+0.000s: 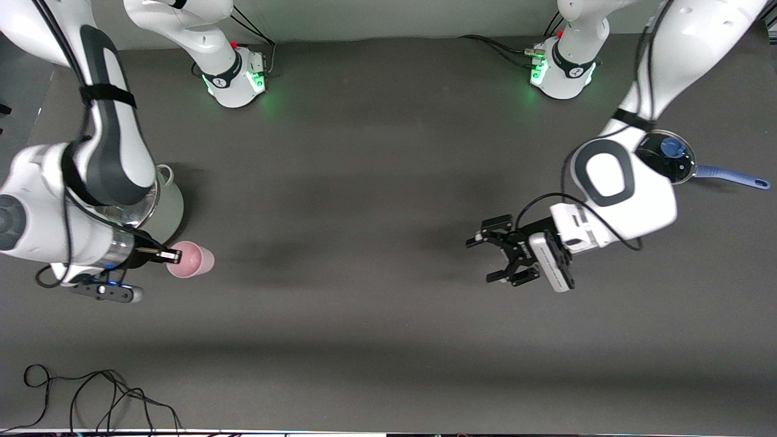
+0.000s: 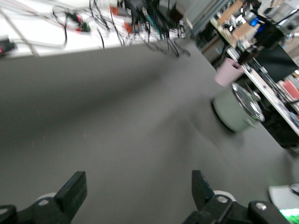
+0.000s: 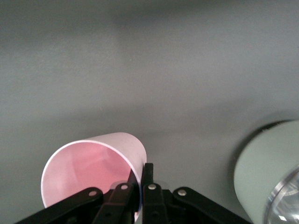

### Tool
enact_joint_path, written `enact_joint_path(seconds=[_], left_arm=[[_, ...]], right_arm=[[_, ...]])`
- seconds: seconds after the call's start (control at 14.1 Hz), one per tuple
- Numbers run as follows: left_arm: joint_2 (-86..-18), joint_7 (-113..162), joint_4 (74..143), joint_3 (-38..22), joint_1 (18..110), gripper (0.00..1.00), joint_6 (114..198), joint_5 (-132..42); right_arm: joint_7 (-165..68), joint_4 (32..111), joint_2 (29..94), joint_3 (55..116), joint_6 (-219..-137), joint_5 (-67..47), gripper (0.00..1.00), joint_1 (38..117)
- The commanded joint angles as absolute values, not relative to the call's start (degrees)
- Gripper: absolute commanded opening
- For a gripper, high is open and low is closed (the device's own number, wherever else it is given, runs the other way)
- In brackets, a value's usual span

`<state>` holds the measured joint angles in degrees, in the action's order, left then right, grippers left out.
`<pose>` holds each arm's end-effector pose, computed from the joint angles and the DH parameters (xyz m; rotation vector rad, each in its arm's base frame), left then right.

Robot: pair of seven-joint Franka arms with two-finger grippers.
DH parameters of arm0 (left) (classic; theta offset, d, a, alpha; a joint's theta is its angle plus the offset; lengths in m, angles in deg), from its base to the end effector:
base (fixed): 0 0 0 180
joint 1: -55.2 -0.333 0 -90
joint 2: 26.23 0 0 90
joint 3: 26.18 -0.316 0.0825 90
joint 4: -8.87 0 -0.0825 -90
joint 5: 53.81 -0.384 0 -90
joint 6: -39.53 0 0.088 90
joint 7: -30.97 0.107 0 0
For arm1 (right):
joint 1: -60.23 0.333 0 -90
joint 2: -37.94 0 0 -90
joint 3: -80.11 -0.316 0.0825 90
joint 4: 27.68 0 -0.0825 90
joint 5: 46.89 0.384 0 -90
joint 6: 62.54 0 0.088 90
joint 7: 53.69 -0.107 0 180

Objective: Transfer pink cup from left to right arm
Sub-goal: 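Carry the cup with the right gripper while the left gripper withdraws, then set the pink cup on the table and open the right gripper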

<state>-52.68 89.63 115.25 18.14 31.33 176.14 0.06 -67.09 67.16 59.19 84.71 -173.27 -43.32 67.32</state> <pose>0.6222 -0.1931 0.3596 2.0888 -0.6564 0.4993 0.6491 0.0377 0.3888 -3.1058 0.3290 0.1486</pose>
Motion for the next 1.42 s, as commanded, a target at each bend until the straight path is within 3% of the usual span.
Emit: enact_joint_path(seconds=[0.0,0.36,0.57,0.71,0.78,0.85,1.14,1.35], left_arm=[[-46.55,73.92,115.23,18.03,25.78,1.0,163.24,-11.4],[-44.69,48.67,103.21,18.03,23.21,1.0,139.6,-38.64],[-44.08,40.22,98.53,17.94,23.12,1.0,133.51,-47.01],[-43.38,39.68,94.76,18.03,23.3,1.0,129.55,-55.87],[-42.68,39.15,92.39,18.03,23.3,1.0,127.71,-58.09],[-42.58,38.01,90.46,17.77,23.04,1.0,125.77,-58.64],[-42.23,34.39,86.75,12.94,22.16,1.0,118.12,-59.08],[-39.87,33.96,87.96,12.58,21.46,1.0,118.37,-60.58]], right_arm=[[-65.3,74.69,57.79,85.21,-181.77,-44.08,0.0,67.96],[-63.97,85.68,60.25,85.21,-199.97,-44.08,0.0,67.53],[-64.06,89.12,62.63,85.21,-208.06,-44.08,0.0,67.79],[-63.97,89.12,62.81,85.21,-208.26,-44.08,0.0,67.79],[-64.06,89.12,62.72,85.21,-208.34,-44.08,0.4,67.79],[-64.06,89.12,62.63,85.21,-208.35,-44.08,0.97,67.79],[-64.32,89.04,60.19,85.21,-207.03,-44.08,1.0,68.14],[-64.5,87.9,55.09,85.3,-201.07,-44.17,1.0,68.49]])
